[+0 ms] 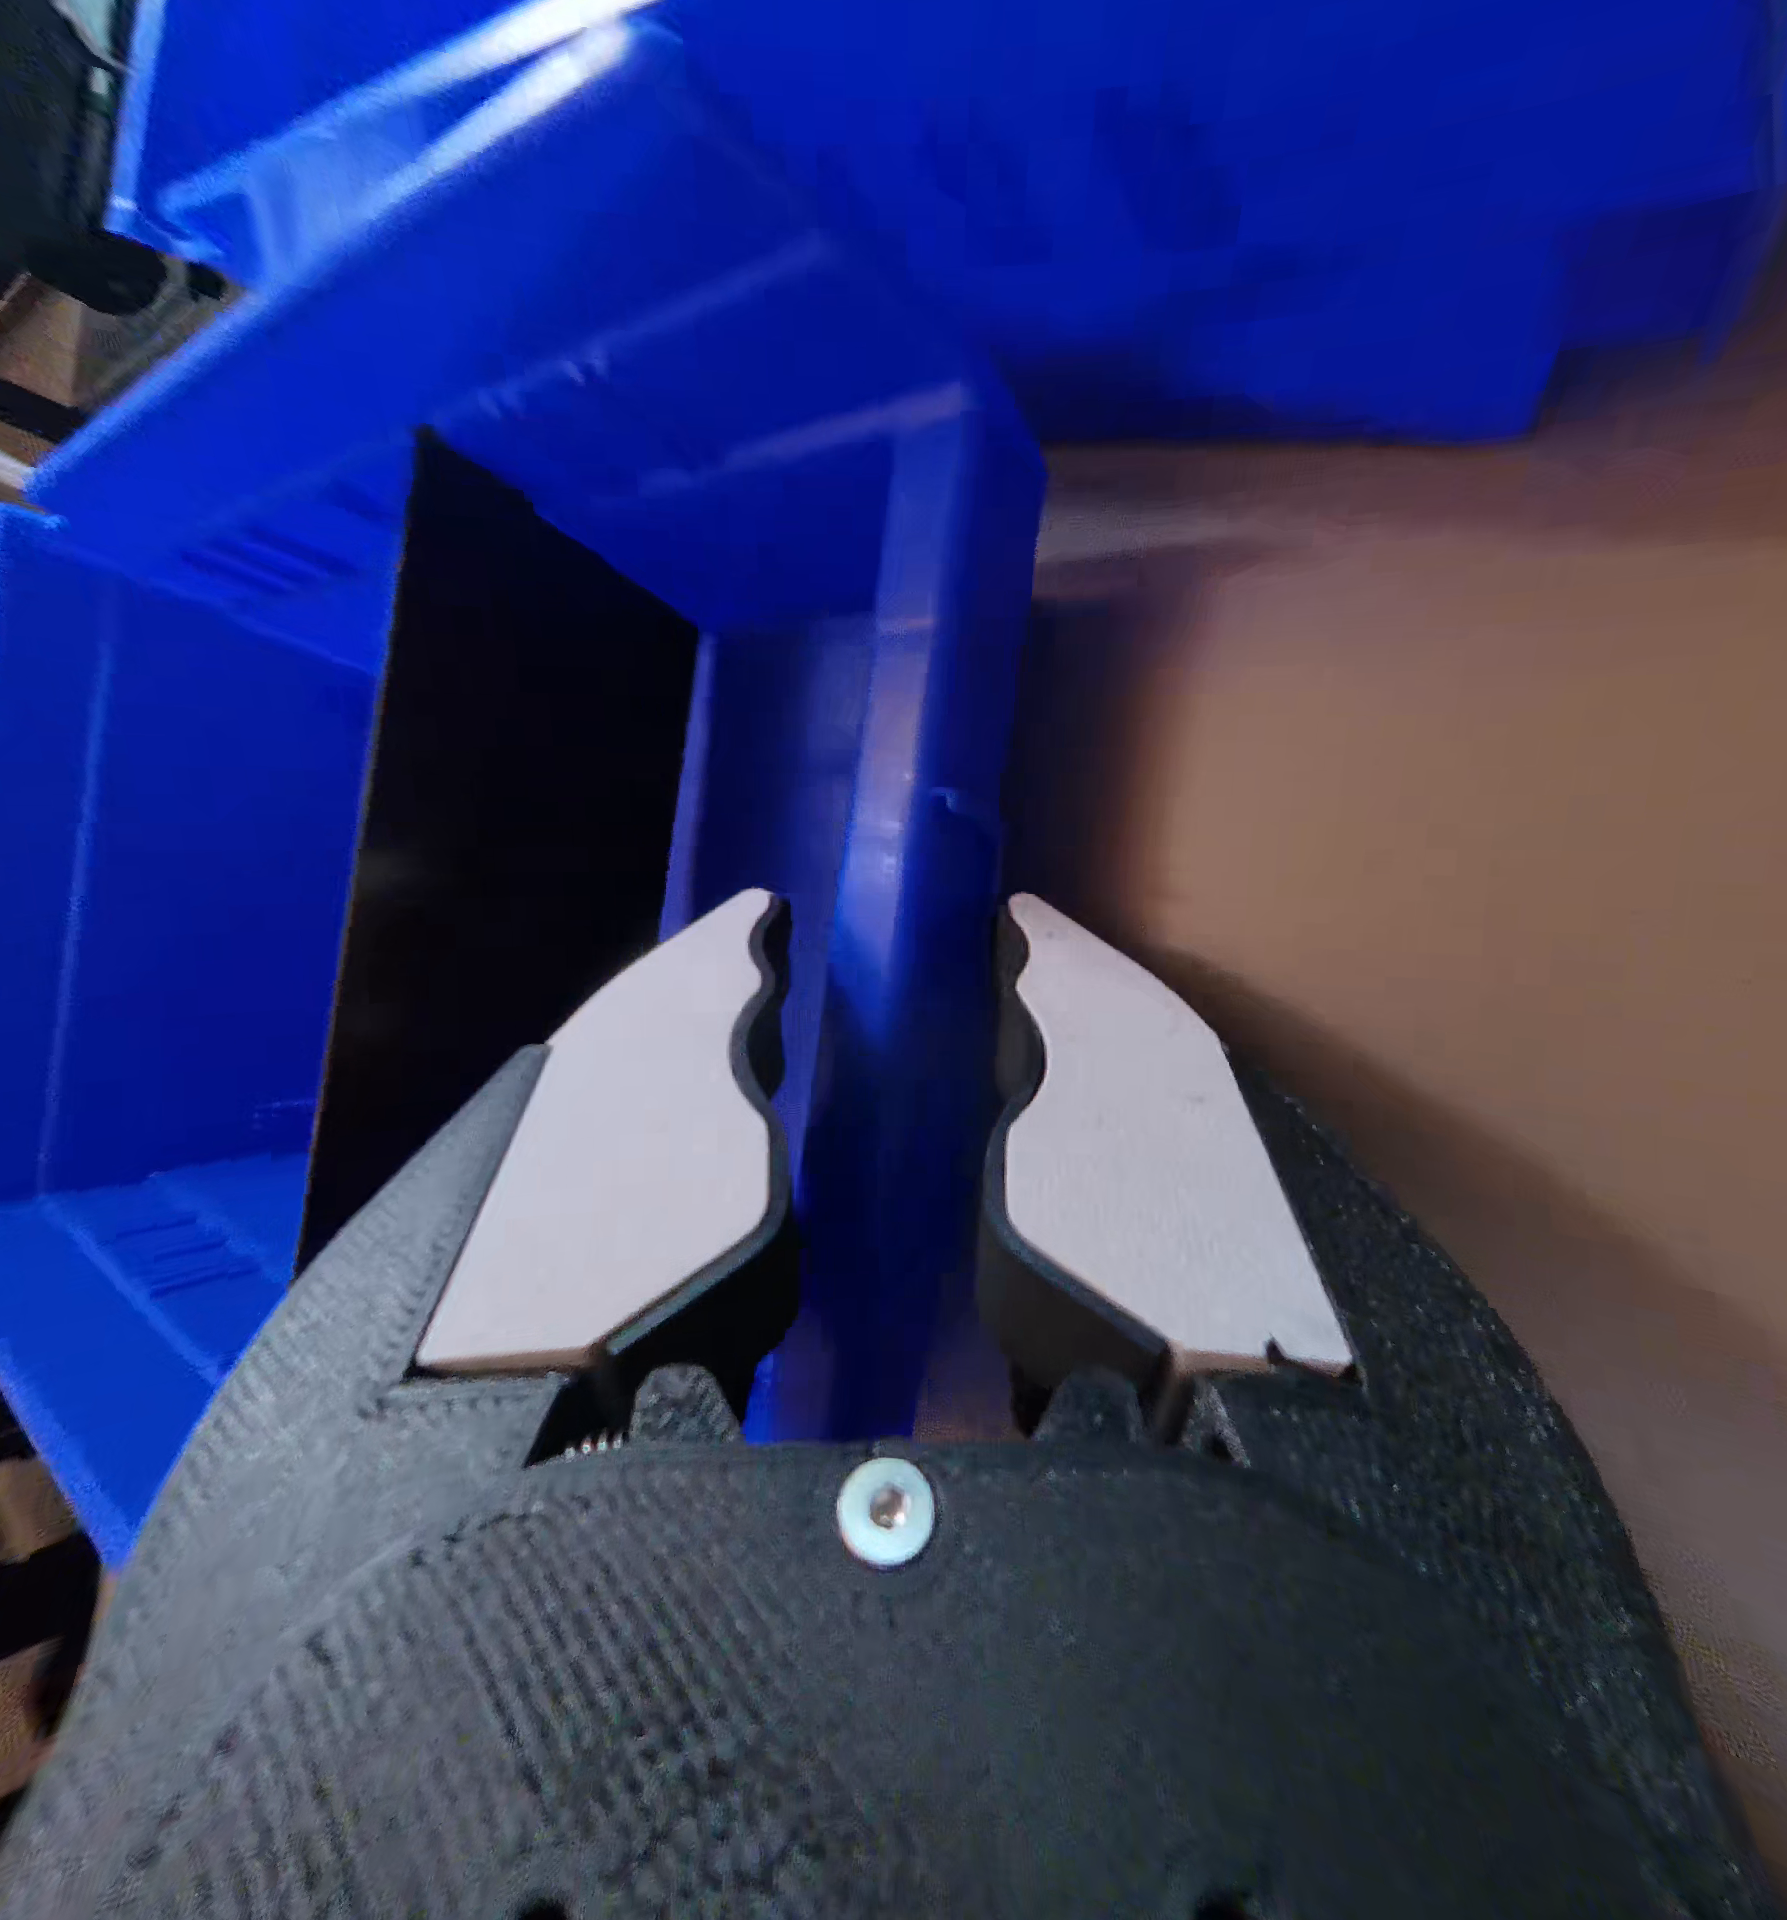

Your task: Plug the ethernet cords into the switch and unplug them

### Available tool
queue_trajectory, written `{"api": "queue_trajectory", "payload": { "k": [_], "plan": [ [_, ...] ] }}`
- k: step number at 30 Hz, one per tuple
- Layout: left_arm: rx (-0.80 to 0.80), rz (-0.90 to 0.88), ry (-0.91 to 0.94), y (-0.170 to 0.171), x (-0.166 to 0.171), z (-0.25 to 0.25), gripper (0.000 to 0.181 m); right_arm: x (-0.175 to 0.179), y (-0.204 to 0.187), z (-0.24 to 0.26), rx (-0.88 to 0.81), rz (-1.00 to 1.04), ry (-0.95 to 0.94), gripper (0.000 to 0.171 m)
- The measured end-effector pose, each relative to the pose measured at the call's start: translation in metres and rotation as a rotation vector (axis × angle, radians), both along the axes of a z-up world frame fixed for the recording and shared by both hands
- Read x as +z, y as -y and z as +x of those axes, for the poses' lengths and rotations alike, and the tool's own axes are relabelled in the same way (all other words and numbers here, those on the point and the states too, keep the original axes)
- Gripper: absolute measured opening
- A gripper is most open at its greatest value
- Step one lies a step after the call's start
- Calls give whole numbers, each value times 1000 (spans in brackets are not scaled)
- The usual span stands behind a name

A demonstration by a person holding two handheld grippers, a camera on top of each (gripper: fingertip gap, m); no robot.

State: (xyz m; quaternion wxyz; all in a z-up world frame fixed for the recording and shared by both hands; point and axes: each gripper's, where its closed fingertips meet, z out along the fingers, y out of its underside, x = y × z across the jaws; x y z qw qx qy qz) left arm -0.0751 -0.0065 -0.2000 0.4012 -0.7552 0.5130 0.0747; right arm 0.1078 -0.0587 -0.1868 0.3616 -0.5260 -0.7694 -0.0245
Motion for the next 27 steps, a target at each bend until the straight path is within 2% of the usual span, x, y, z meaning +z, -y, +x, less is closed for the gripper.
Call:
{"api": "queue_trajectory", "payload": {
  "k": [3,6,7,10,12,16,19,21,22,24,27],
  "plan": [
    [30,11,252,17,32,12,43,51,20,7,-97,-146,-331,41],
    [73,-63,592,40,60,40,43,90,-14,49,-382,-200,-699,42],
    [93,-95,682,45,63,50,45,94,-29,66,-491,-201,-807,50],
    [202,-129,896,44,62,77,48,73,-66,107,-758,-123,-886,63],
    [310,-116,972,35,55,89,52,45,-75,104,-834,-205,-848,71],
    [425,-103,945,22,38,112,52,10,-81,86,-886,-370,-832,66],
    [488,-55,852,11,29,118,43,14,-85,86,-904,-347,-858,37],
    [512,-2,794,4,27,118,37,15,-91,91,-935,-294,-854,33],
    [538,23,782,1,27,115,27,15,-93,92,-943,-297,-858,30],
    [556,34,778,-2,28,113,24,20,-96,99,-940,-240,-842,13],
    [560,33,787,-2,35,117,22,31,-91,103,-930,-199,-834,14]
  ]
}}
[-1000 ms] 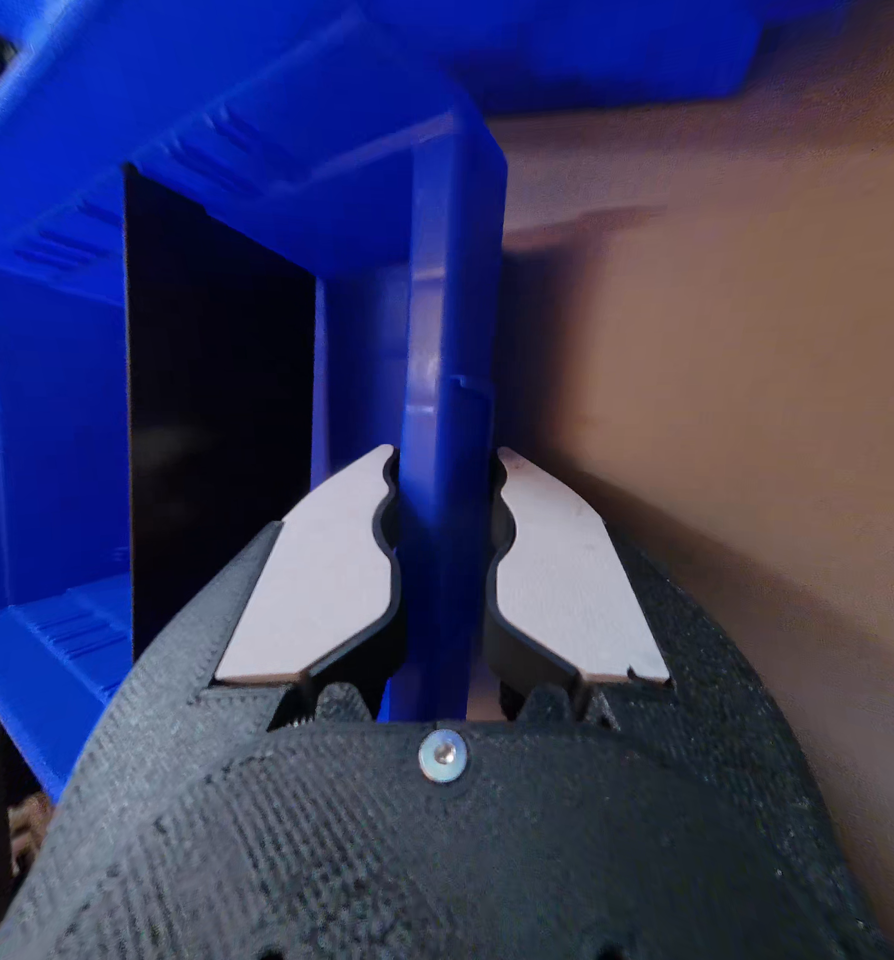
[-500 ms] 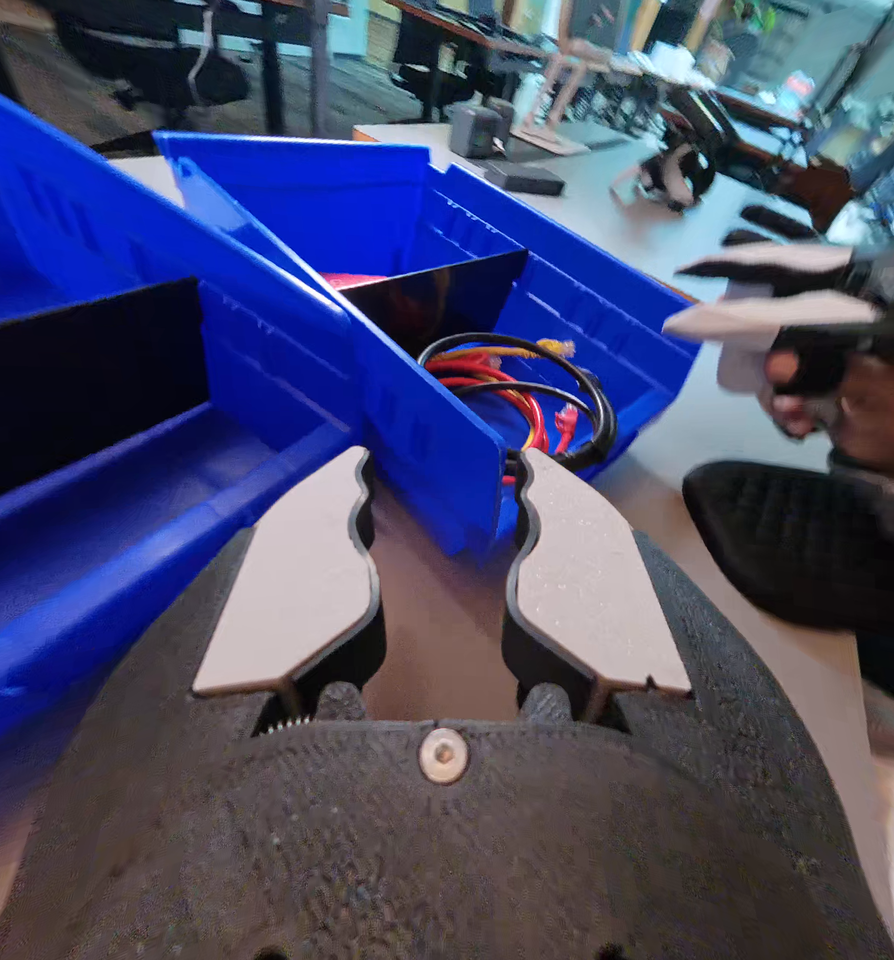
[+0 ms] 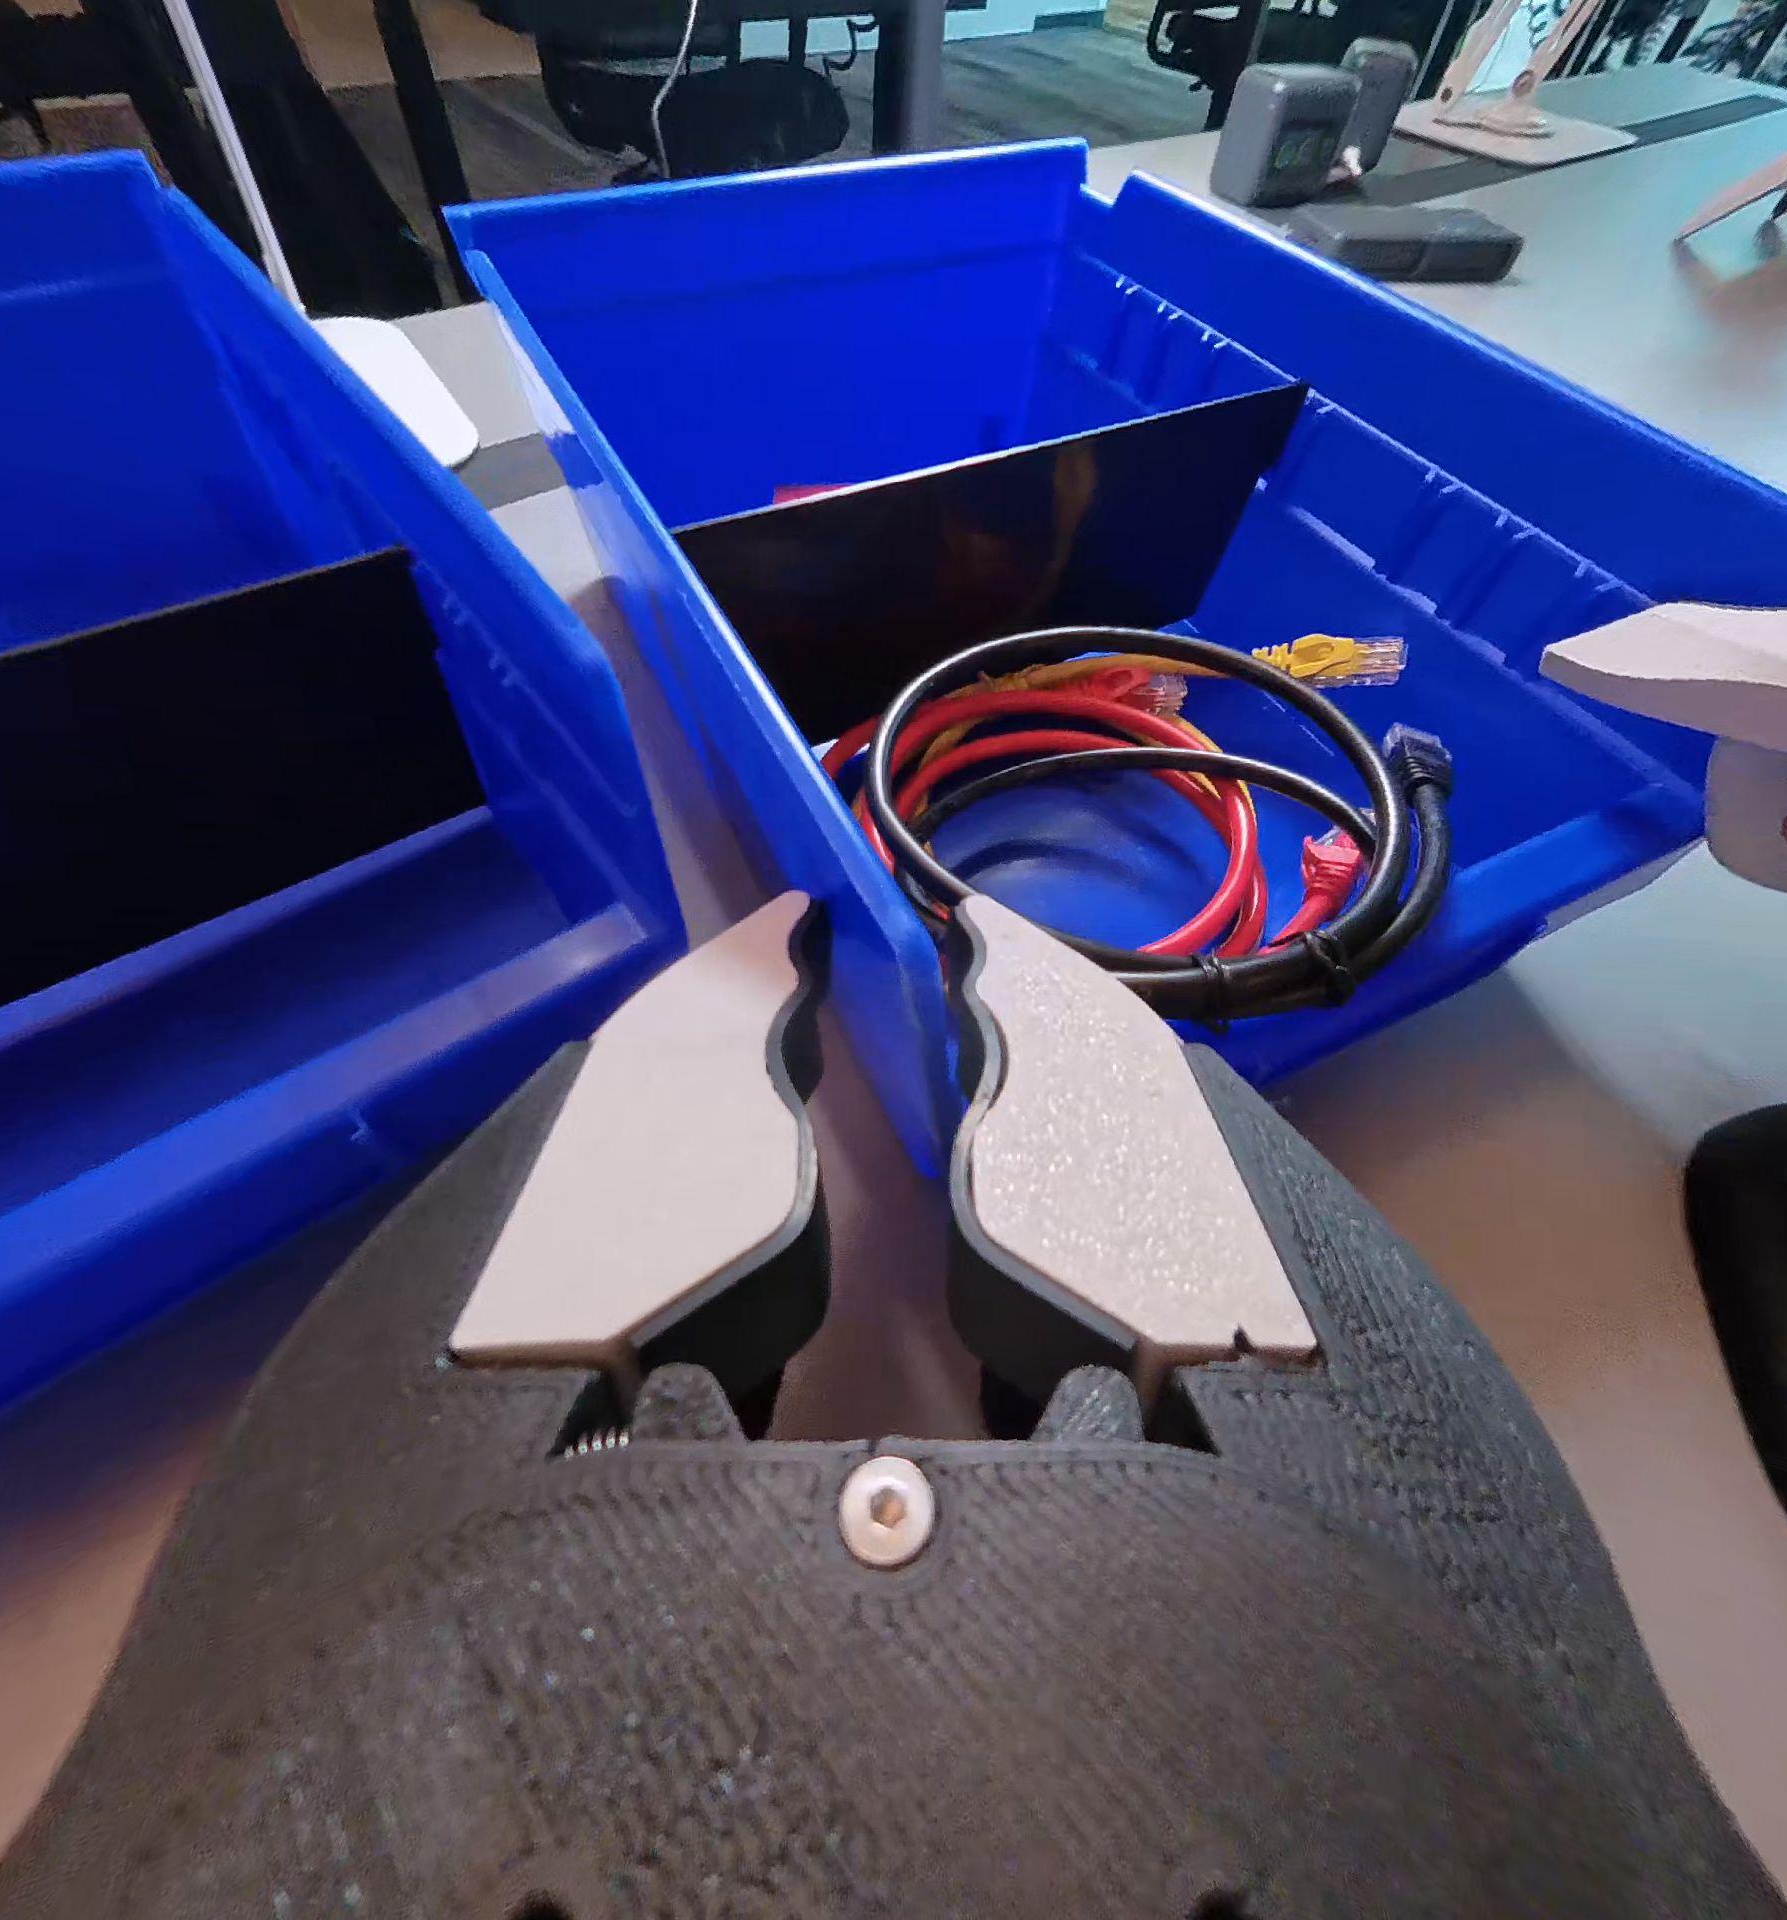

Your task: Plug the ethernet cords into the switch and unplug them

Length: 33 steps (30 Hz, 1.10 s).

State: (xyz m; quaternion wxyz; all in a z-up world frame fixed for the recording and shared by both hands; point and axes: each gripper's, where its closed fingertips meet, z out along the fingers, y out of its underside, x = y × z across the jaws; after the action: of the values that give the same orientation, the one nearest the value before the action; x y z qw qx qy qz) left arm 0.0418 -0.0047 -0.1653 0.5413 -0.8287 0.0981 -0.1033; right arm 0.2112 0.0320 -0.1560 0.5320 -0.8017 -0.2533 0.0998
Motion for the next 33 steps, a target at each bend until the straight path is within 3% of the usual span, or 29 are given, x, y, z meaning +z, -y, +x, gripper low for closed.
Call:
{"api": "queue_trajectory", "payload": {
  "k": [4,8,12,16,21,25,33],
  "plan": [
    [-21,81,-7,7,35,6,22,43,12,7,-19,91,-7,14],
    [1,195,19,23,96,-16,21,109,31,-16,44,221,-36,17],
    [97,307,80,50,152,-76,19,167,51,-79,184,321,-135,17],
    [254,387,29,92,183,-154,17,194,70,-162,319,371,-195,17],
    [444,412,8,155,192,-250,15,188,103,-269,494,322,-285,18],
    [567,401,-27,196,184,-311,15,155,127,-341,609,247,-278,19],
    [669,244,13,219,103,-386,13,65,145,-419,719,36,-194,21]
  ]
}}
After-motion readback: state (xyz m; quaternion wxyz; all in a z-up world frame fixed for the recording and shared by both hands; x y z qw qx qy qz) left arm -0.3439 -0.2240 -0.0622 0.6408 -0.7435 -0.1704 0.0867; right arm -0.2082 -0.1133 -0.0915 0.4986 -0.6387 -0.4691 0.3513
